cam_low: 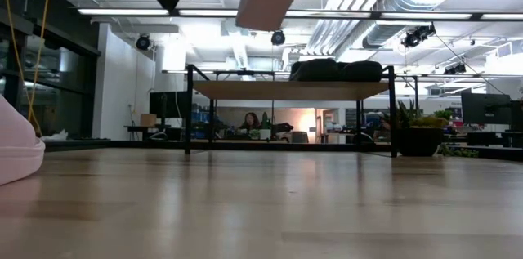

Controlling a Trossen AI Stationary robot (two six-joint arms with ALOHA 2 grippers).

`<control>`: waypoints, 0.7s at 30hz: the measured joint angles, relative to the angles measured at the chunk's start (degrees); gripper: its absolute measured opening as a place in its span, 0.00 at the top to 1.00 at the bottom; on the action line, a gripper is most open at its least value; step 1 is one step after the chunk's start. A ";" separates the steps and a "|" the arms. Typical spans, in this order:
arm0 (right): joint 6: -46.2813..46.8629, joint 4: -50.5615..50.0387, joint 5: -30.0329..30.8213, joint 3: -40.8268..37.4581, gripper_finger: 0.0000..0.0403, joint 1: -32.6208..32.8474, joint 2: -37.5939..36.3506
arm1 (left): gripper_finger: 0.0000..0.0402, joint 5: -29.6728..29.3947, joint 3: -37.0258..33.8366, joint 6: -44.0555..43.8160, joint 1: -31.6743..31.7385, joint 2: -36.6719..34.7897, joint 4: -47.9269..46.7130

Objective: Pick and place slides into the shelf
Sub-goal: Put the right pink slipper on the shelf

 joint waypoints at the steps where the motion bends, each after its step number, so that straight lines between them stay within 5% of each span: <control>1: 0.00 0.23 -0.92 0.00 1.00 -0.85 -0.02 | 0.70 -0.16 0.00 0.11 0.01 -0.01 0.22; 21: -1.53 11.95 -6.58 -9.64 1.00 -8.38 -0.02 | 0.70 -0.87 0.00 0.12 -0.04 -0.01 0.31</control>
